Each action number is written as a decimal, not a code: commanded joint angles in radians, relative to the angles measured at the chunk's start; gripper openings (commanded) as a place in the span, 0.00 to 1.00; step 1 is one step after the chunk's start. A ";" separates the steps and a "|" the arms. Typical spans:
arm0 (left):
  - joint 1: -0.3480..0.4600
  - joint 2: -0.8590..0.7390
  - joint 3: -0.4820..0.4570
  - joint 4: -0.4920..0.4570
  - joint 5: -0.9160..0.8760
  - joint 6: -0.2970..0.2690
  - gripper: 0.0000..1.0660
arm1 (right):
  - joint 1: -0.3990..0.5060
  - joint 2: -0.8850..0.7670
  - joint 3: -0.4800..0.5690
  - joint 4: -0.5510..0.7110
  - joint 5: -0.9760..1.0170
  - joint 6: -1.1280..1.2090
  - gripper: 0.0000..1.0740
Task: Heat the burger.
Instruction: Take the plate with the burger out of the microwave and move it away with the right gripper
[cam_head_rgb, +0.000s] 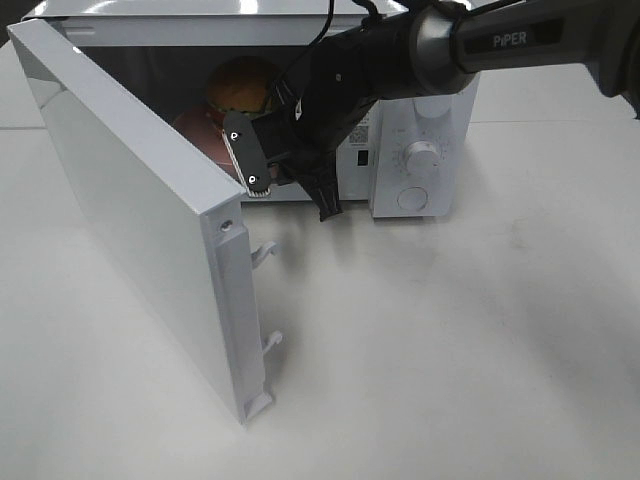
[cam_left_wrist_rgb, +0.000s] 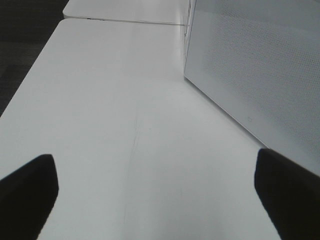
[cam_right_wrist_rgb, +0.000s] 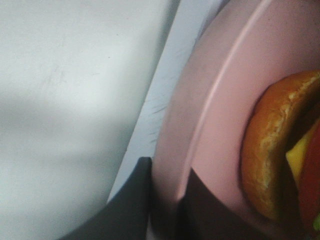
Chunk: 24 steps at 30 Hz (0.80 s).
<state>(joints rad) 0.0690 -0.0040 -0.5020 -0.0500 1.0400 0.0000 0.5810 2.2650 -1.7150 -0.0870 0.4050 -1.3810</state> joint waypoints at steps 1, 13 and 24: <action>0.004 -0.024 0.004 0.003 -0.006 0.006 0.94 | -0.002 -0.064 0.048 0.062 -0.006 -0.110 0.00; 0.004 -0.024 0.004 0.003 -0.006 0.006 0.94 | -0.005 -0.150 0.114 0.144 -0.003 -0.233 0.00; 0.004 -0.024 0.004 0.003 -0.006 0.006 0.94 | -0.005 -0.237 0.239 0.215 -0.011 -0.337 0.00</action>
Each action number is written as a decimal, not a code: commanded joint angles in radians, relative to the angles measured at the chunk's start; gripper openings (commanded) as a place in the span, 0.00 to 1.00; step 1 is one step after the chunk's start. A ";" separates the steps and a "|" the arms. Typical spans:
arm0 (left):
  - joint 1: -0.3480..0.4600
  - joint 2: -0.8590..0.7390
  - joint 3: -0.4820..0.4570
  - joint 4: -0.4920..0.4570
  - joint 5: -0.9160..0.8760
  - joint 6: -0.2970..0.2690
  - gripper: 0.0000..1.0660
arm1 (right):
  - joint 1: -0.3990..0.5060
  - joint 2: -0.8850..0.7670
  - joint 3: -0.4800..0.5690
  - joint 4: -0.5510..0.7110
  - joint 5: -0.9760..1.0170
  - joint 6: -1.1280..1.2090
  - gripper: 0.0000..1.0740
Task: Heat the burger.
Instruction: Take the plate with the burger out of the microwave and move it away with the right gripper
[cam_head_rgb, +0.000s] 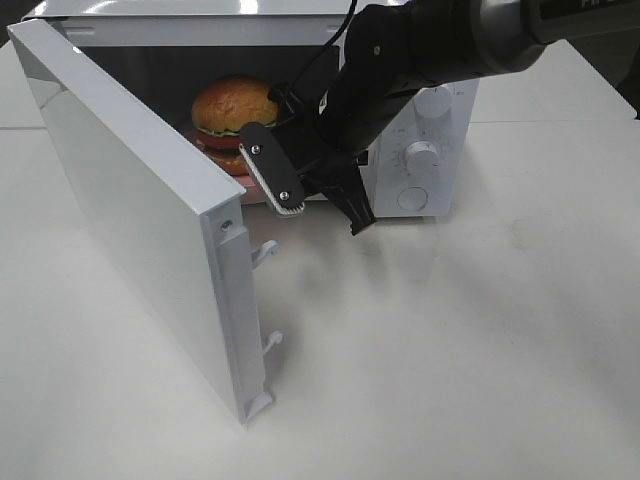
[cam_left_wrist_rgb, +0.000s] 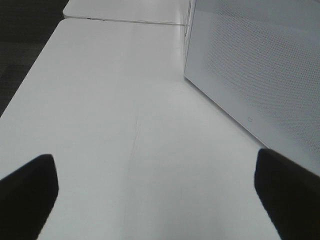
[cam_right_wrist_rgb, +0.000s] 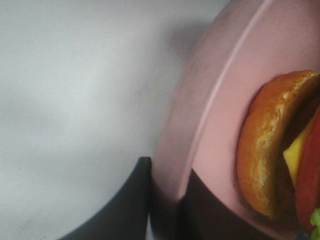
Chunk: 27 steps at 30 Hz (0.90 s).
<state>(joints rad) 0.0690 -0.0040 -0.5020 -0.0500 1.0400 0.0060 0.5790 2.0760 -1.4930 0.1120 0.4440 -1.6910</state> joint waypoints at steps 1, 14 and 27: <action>0.004 -0.024 0.004 0.003 -0.006 0.000 0.94 | -0.003 -0.055 0.028 0.016 -0.050 -0.035 0.00; 0.004 -0.024 0.004 0.003 -0.006 0.000 0.94 | -0.003 -0.143 0.068 0.033 -0.037 -0.054 0.00; 0.004 -0.024 0.004 0.003 -0.006 0.000 0.94 | -0.003 -0.246 0.228 0.043 -0.075 -0.059 0.00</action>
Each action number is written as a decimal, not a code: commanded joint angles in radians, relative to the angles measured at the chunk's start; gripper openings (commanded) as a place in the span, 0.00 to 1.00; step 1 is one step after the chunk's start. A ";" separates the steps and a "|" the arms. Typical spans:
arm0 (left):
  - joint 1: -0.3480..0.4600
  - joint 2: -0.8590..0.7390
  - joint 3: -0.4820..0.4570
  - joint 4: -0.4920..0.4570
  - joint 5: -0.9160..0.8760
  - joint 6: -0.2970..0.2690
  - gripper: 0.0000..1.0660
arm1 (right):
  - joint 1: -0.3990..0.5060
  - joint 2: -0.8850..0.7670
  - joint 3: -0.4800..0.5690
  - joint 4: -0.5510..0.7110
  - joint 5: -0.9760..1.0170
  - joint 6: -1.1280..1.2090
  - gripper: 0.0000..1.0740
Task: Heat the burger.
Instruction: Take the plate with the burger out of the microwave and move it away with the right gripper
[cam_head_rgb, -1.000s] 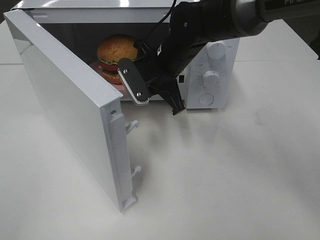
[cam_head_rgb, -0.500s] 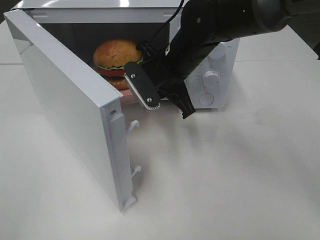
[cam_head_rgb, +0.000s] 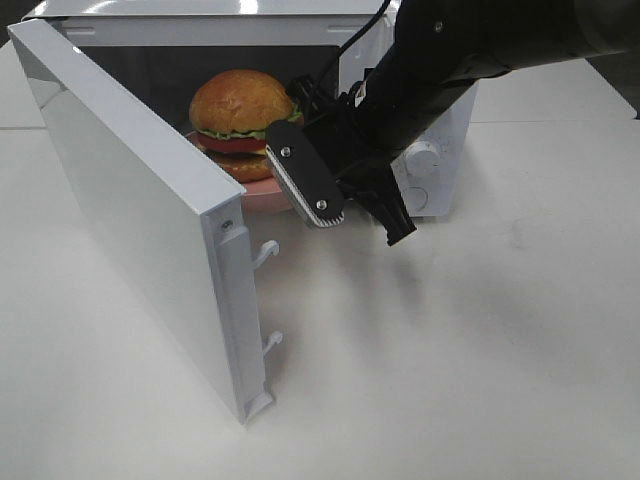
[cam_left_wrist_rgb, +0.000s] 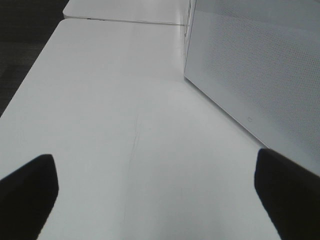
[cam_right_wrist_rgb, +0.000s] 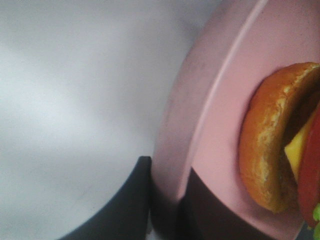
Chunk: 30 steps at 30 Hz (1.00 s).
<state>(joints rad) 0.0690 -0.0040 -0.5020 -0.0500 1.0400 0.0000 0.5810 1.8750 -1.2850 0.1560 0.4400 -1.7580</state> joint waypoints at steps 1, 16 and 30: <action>0.004 -0.024 0.004 0.003 -0.006 0.006 0.94 | -0.005 -0.061 0.042 -0.001 -0.073 0.008 0.00; 0.004 -0.024 0.004 0.003 -0.006 0.006 0.94 | -0.005 -0.198 0.197 -0.001 -0.109 0.010 0.00; 0.004 -0.024 0.004 0.003 -0.006 0.006 0.94 | -0.005 -0.365 0.363 -0.002 -0.128 0.010 0.00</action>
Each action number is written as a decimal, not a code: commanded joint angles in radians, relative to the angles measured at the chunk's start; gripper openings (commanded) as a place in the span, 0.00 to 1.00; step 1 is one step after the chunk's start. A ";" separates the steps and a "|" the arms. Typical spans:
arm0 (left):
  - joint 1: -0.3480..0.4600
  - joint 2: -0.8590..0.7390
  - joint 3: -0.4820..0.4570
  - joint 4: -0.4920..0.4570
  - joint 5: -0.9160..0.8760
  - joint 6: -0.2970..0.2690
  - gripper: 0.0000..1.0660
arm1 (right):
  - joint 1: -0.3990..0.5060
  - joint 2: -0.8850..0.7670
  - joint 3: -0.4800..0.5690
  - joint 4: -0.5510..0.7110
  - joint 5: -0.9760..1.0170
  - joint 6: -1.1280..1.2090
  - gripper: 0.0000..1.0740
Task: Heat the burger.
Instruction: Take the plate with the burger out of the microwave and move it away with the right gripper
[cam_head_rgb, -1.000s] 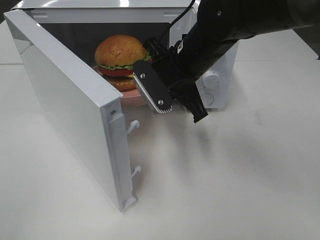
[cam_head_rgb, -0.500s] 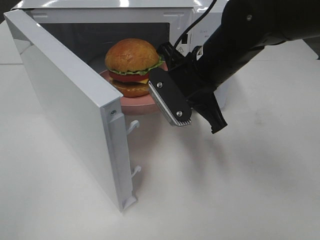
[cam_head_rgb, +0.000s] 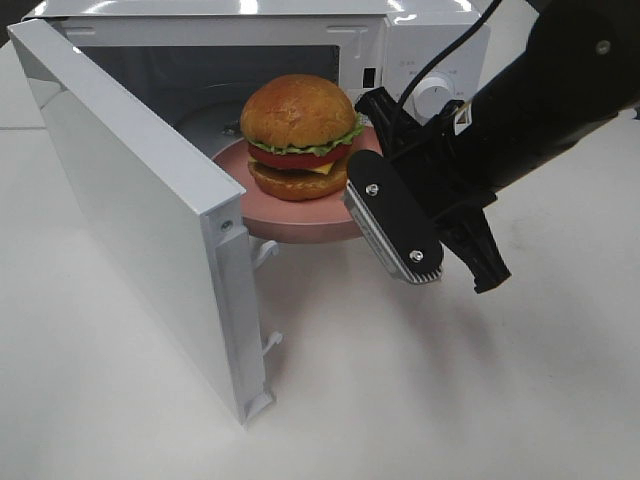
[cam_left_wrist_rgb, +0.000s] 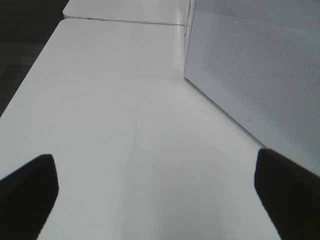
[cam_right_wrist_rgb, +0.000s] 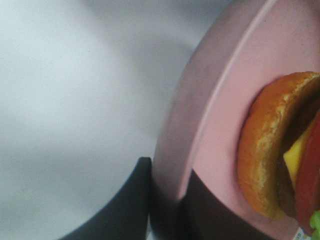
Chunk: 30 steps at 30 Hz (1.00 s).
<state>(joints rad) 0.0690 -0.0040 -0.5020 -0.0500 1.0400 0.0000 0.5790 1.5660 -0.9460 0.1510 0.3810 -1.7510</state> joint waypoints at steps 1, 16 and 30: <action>0.004 -0.024 0.004 0.003 -0.006 0.006 0.94 | -0.003 -0.088 0.049 0.003 -0.069 0.003 0.00; 0.004 -0.024 0.004 0.003 -0.006 0.006 0.94 | -0.003 -0.366 0.258 -0.026 -0.053 0.091 0.00; 0.004 -0.024 0.004 0.003 -0.006 0.006 0.94 | -0.003 -0.639 0.415 -0.179 0.058 0.252 0.00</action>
<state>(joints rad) 0.0690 -0.0040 -0.5020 -0.0500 1.0400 0.0000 0.5790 0.9460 -0.5270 0.0000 0.4870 -1.5170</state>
